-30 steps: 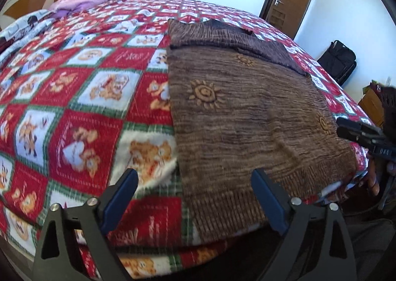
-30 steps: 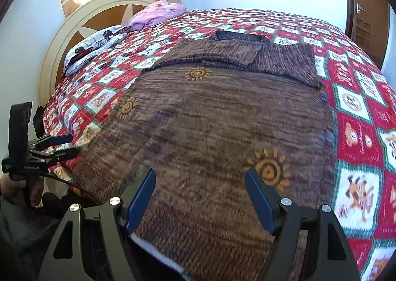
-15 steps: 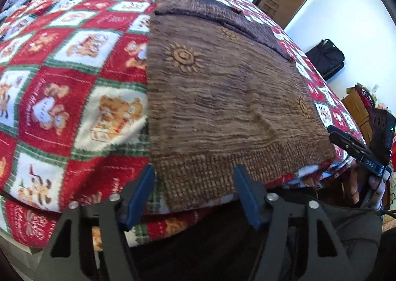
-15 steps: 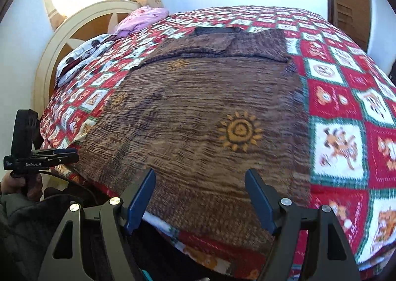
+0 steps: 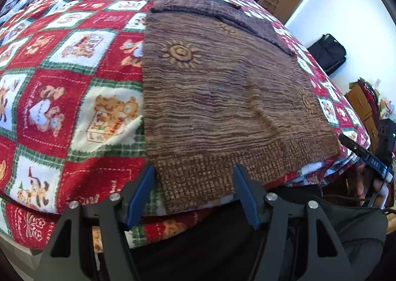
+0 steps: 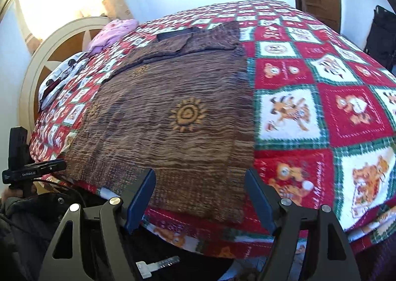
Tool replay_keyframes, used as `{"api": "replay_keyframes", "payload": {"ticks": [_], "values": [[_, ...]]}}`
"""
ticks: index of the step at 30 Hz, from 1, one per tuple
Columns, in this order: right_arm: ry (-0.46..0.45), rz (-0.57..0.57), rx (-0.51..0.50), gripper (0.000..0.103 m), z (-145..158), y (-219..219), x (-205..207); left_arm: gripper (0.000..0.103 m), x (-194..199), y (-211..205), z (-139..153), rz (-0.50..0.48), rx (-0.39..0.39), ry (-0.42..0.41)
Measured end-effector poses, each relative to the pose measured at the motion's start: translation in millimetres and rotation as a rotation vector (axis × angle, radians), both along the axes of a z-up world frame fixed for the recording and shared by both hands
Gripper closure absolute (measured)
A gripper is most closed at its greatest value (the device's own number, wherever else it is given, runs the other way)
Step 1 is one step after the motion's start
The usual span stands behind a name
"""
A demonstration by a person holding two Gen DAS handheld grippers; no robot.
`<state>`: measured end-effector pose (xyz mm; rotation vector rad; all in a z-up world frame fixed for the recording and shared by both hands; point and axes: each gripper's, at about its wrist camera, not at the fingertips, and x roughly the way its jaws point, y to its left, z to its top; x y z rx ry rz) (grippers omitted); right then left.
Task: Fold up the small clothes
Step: 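Move both grippers to the sweater hem and close them on it, then lift the hem with both grippers and fold it toward the collar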
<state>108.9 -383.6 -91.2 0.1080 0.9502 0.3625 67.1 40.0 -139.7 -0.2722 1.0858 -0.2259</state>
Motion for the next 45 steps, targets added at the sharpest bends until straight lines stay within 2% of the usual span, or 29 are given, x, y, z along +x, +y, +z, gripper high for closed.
{"api": "replay_keyframes", "payload": {"ticks": [1,3,8,9,10,13,14,15,16,17,18,22,26,29,45], "values": [[0.005,-0.007,0.002,0.028,-1.3,-2.4,-0.9,0.042,-0.2,-1.3,0.0,-0.006,0.003,-0.002],[0.008,-0.023,0.016,0.028,-3.5,-9.1,-2.7,0.064,0.2,-2.6,-0.1,-0.013,0.005,-0.003],[0.026,-0.046,0.019,0.028,-6.6,-12.1,-0.4,0.087,1.1,5.4,-2.4,0.009,-0.022,0.003],[0.030,-0.039,0.013,0.028,-6.2,-10.5,-0.8,0.089,1.0,8.2,-3.3,0.016,-0.035,0.007],[0.033,-0.032,0.009,0.029,-6.1,-9.1,-1.3,0.089,0.9,10.4,-3.6,0.022,-0.051,0.008],[0.041,-0.001,-0.013,0.051,-7.1,-2.3,-4.6,0.090,0.6,11.3,-3.6,0.027,-0.061,0.007],[0.044,0.007,-0.020,0.063,-8.0,-0.7,-5.1,0.091,0.4,11.6,-3.5,0.027,-0.066,0.006],[0.049,0.010,-0.024,0.071,-9.3,0.3,-5.1,0.092,0.4,12.2,-3.6,0.028,-0.073,0.006],[0.049,0.007,-0.016,0.075,-10.0,-1.0,-5.0,0.093,0.6,13.5,-3.5,0.029,-0.084,0.005],[0.048,0.007,-0.004,0.089,-10.3,-2.7,-4.7,0.094,0.6,15.2,-2.6,0.030,-0.103,0.001],[0.042,0.006,0.032,0.094,-9.3,-6.8,-4.4,0.094,0.1,16.7,-0.9,0.028,-0.119,-0.006],[-0.019,-0.017,0.155,0.095,3.8,-22.4,-6.3,0.094,-1.8,22.2,15.0,0.029,-0.145,-0.080],[-0.080,-0.019,0.216,0.095,18.7,-25.3,-6.4,0.094,-2.1,29.5,27.8,0.037,-0.172,-0.140],[-0.131,-0.020,0.234,0.095,30.1,-23.1,-4.8,0.094,-0.7,34.9,32.9,0.046,-0.192,-0.167],[-0.246,-0.057,0.266,0.095,73.0,-21.1,46.2,0.095,53.8,50.3,66.5,0.083,-0.226,-0.299]]}}
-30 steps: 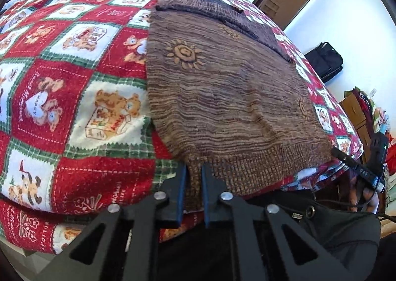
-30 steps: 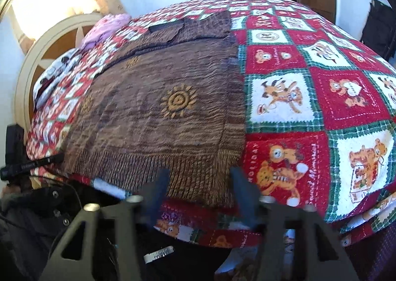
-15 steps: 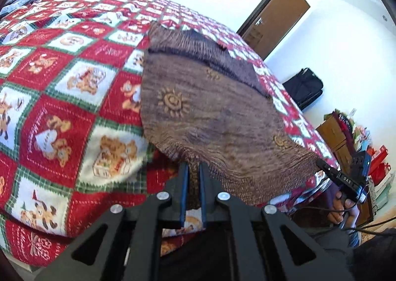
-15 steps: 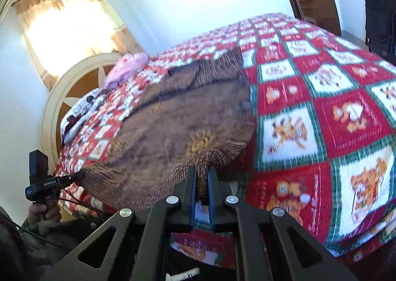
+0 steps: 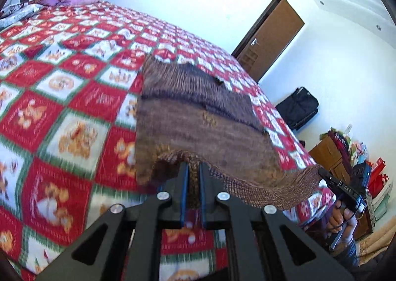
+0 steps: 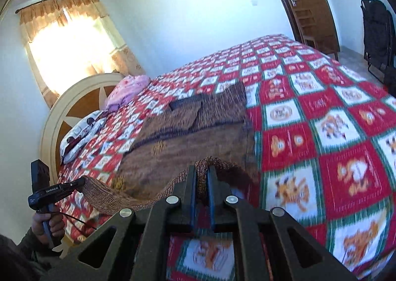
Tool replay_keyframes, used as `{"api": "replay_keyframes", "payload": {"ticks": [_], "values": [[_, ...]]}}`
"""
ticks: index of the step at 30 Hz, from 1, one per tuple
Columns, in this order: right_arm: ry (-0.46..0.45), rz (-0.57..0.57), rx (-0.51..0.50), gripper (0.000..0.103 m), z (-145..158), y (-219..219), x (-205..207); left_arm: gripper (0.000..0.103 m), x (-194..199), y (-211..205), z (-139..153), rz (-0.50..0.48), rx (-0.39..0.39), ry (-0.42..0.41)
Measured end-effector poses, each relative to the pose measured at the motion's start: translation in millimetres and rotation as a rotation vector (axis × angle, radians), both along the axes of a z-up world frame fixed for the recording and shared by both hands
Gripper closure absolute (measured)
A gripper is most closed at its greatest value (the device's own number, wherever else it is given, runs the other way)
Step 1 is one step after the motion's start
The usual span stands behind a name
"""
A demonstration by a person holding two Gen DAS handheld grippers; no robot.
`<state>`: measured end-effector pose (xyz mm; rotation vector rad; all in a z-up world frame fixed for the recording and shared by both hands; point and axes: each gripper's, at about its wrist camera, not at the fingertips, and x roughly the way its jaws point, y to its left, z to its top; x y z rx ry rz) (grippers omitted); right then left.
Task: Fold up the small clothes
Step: 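Lift the hem with both grippers and fold it toward the collar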
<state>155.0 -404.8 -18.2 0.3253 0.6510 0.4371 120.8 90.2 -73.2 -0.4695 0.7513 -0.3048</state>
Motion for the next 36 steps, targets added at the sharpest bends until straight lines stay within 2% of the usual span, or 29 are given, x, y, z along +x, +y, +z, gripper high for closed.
{"api": "replay_keyframes", "payload": {"ticks": [5,14,17,24,28,31,36], "values": [[-0.019,-0.003,0.018,0.095,13.5,7.1,28.6,0.095,24.2,6.8,12.1,0.031,-0.015,-0.036],[-0.028,-0.012,0.010,0.095,29.9,18.1,82.2,0.095,66.4,3.7,34.3,0.035,0.019,-0.085],[-0.017,-0.021,0.013,0.095,31.3,19.6,99.0,0.095,80.3,6.2,37.1,0.049,0.007,-0.084],[-0.011,-0.044,-0.009,0.095,40.2,25.4,143.1,0.095,118.5,6.9,38.9,0.055,0.038,-0.077],[-0.001,-0.055,-0.013,0.098,45.1,29.2,174.4,0.096,143.0,13.2,40.1,0.074,0.039,-0.077],[0.015,-0.062,-0.026,0.100,43.2,34.1,196.9,0.096,163.0,19.6,39.5,0.096,0.033,-0.077],[0.110,0.000,-0.148,0.099,13.8,50.2,224.3,0.096,194.6,19.5,16.6,0.094,0.043,-0.028]]}}
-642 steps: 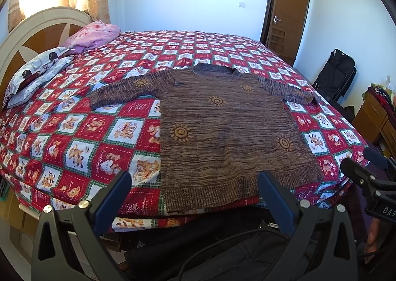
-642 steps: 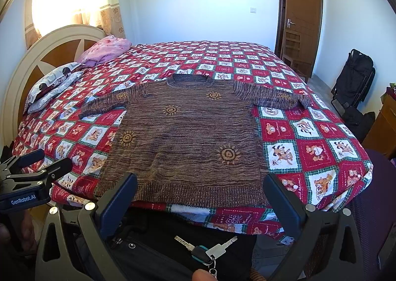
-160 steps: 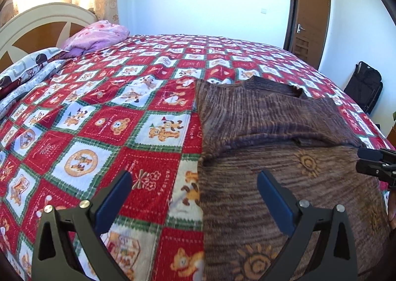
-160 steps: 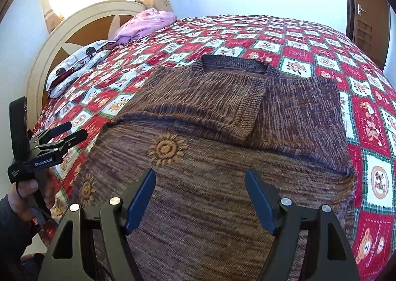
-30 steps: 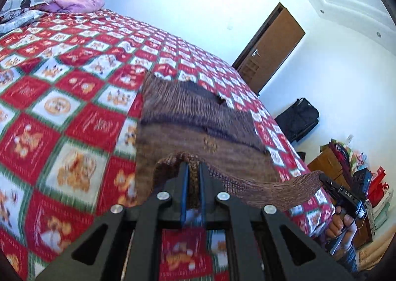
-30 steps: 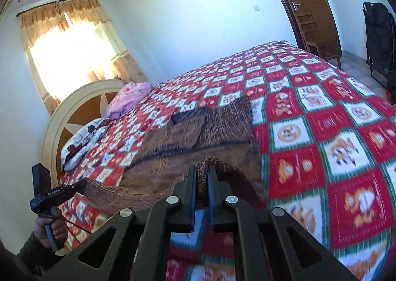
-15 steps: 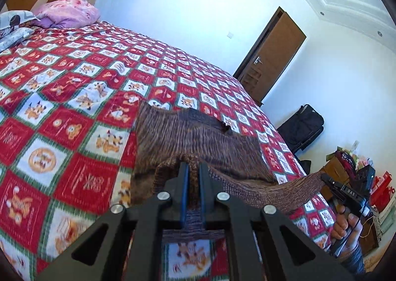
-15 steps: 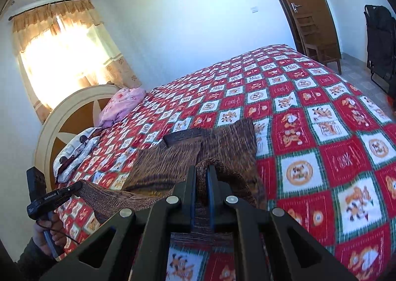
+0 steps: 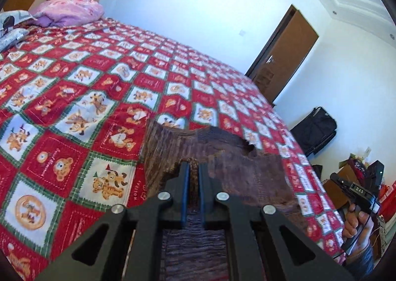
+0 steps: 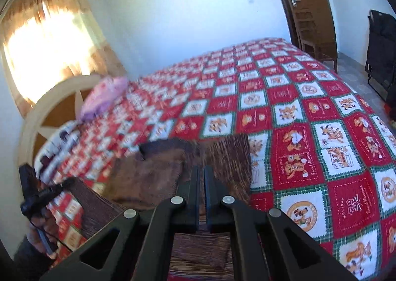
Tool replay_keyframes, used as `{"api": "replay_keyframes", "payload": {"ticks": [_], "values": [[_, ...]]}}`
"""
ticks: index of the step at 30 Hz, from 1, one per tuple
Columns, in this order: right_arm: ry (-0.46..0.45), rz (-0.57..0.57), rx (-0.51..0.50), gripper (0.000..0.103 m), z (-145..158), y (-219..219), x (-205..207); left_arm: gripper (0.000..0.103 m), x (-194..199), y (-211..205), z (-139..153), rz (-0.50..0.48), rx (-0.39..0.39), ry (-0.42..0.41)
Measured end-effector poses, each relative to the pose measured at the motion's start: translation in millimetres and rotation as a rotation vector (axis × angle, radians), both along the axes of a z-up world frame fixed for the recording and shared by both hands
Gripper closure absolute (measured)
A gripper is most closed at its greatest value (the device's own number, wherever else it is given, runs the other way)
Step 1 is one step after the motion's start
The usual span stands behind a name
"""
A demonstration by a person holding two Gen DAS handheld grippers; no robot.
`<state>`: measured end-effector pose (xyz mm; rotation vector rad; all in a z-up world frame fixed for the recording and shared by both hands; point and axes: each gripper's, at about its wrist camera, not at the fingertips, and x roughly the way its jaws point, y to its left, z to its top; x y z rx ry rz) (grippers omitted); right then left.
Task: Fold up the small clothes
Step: 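Lift the hem with both grippers and fold it toward the collar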
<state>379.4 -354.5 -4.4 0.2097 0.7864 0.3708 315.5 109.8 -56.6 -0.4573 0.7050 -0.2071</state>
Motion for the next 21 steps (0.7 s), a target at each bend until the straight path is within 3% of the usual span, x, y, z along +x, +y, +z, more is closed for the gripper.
{"api": "replay_keyframes", "payload": {"ticks": [2,5,10,12,19,20,21], "values": [[0.038,0.031,-0.065,0.095,-14.3,5.3,0.3,0.096,6.0,2.6,-13.6,0.008,-0.010,0.034],[0.132,0.107,-0.062,0.039,-42.5,4.5,-10.3,0.096,5.8,7.3,-30.1,0.004,-0.030,0.067],[0.267,0.119,0.044,0.040,-79.5,-7.3,-19.7,0.096,3.8,12.8,-43.1,0.002,-0.040,0.095],[0.310,0.123,0.098,0.050,-89.9,-8.6,-19.1,0.096,4.3,12.3,-44.9,0.003,-0.033,0.100],[0.326,0.073,0.018,0.053,-101.6,0.5,-15.5,0.096,3.6,8.9,-43.3,0.002,-0.021,0.093],[0.320,0.075,0.012,0.066,-101.5,3.0,-15.6,0.096,3.8,8.8,-44.5,0.002,-0.018,0.095],[0.314,0.085,-0.001,0.093,-101.4,7.5,-14.9,0.096,4.3,8.7,-45.7,0.003,-0.016,0.098]]}}
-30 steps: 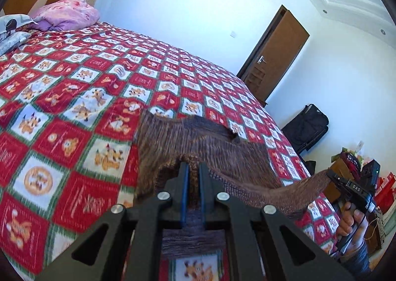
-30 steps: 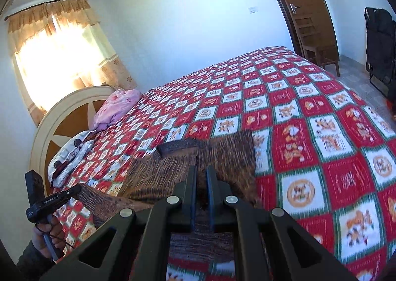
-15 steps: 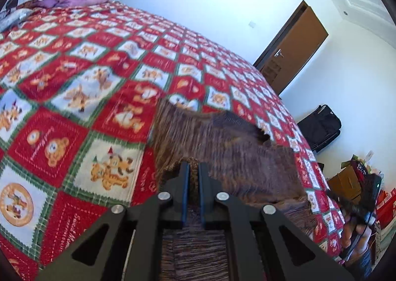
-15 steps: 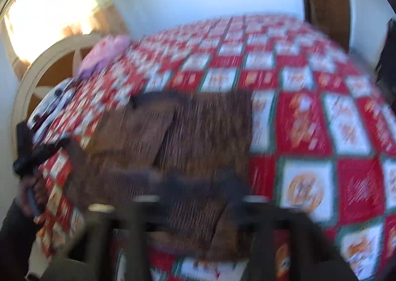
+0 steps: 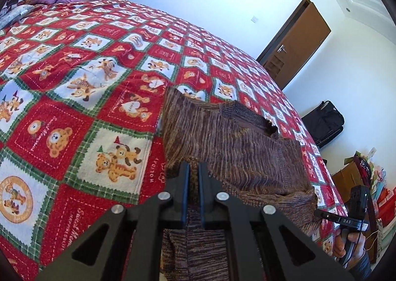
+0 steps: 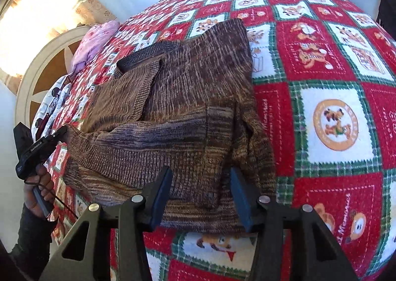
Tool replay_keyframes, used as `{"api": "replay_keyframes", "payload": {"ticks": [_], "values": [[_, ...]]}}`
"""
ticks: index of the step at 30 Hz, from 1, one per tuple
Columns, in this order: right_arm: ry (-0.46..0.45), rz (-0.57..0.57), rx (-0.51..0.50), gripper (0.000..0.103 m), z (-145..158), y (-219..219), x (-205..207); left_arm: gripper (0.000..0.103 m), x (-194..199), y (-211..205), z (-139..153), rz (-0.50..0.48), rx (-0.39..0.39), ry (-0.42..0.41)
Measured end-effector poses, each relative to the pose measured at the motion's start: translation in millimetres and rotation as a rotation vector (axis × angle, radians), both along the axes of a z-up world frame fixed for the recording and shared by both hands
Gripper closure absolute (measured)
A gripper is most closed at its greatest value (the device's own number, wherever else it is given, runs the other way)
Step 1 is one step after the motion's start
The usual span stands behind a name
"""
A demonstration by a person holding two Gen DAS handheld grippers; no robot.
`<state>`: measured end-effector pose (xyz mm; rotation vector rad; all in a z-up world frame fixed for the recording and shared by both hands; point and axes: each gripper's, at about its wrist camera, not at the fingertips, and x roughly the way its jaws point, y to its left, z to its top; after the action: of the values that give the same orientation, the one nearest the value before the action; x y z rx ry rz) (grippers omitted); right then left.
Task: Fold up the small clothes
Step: 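Lift the hem with both grippers and fold it toward the collar, then lower the folded hem onto the sweater and open both grippers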
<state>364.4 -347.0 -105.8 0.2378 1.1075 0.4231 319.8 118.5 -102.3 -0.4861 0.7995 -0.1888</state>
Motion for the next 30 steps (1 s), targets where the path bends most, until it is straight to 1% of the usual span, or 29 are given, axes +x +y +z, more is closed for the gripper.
{"api": "replay_keyframes", "payload": {"ticks": [1,5,6,8,12,13,17,18,20,22,23,25,26,27,28,30], "values": [[-0.005,0.009,0.001,0.098,0.3,2.9,-0.5,0.096,0.1,0.2,-1.2,0.000,-0.001,0.004],[-0.103,0.035,0.050,0.098,24.8,8.7,-8.5,0.096,-1.7,3.2,3.6,-0.007,-0.027,-0.003],[-0.145,0.027,0.061,0.099,37.2,6.7,-9.3,0.096,-2.2,4.5,7.4,-0.010,-0.033,-0.013],[-0.197,-0.002,0.090,0.099,55.2,0.3,-5.3,0.096,-1.6,6.5,17.4,-0.013,-0.036,-0.037],[-0.259,-0.069,0.125,0.099,83.4,-10.0,16.7,0.096,10.1,7.1,30.9,-0.012,-0.046,-0.063],[-0.270,-0.090,0.134,0.099,89.9,-12.9,25.5,0.099,13.3,7.1,33.0,-0.008,-0.043,-0.069],[-0.286,-0.138,0.144,0.099,101.1,-13.6,57.1,0.099,34.2,10.2,42.6,0.015,-0.047,-0.097],[-0.276,-0.140,0.145,0.099,99.0,-10.6,69.4,0.099,40.4,10.1,43.0,0.009,-0.045,-0.096],[-0.257,-0.148,0.147,0.099,93.8,-9.9,81.2,0.099,50.3,7.0,42.7,-0.002,-0.023,-0.092],[-0.240,-0.149,0.142,0.099,84.6,-6.8,91.1,0.099,50.4,0.1,42.2,-0.047,-0.001,-0.096],[-0.231,-0.146,0.147,0.099,79.4,-6.5,93.1,0.099,48.0,-5.6,41.0,-0.081,0.036,-0.090],[-0.224,-0.139,0.143,0.099,72.0,-5.6,94.1,0.092,36.7,-13.1,36.8,-0.165,0.086,-0.094],[-0.223,-0.137,0.137,0.099,68.8,-5.4,93.8,0.084,28.4,-15.0,33.1,-0.194,0.132,-0.082],[-0.217,-0.134,0.137,0.099,65.0,-6.4,93.8,0.072,21.2,-15.1,30.4,-0.213,0.160,-0.077],[-0.211,-0.134,0.140,0.099,63.1,-8.0,93.4,0.068,11.8,-13.4,27.4,-0.242,0.179,-0.079],[-0.209,-0.135,0.139,0.099,61.6,-9.6,93.5,0.045,-3.3,-9.5,22.1,-0.260,0.230,-0.071]]}}
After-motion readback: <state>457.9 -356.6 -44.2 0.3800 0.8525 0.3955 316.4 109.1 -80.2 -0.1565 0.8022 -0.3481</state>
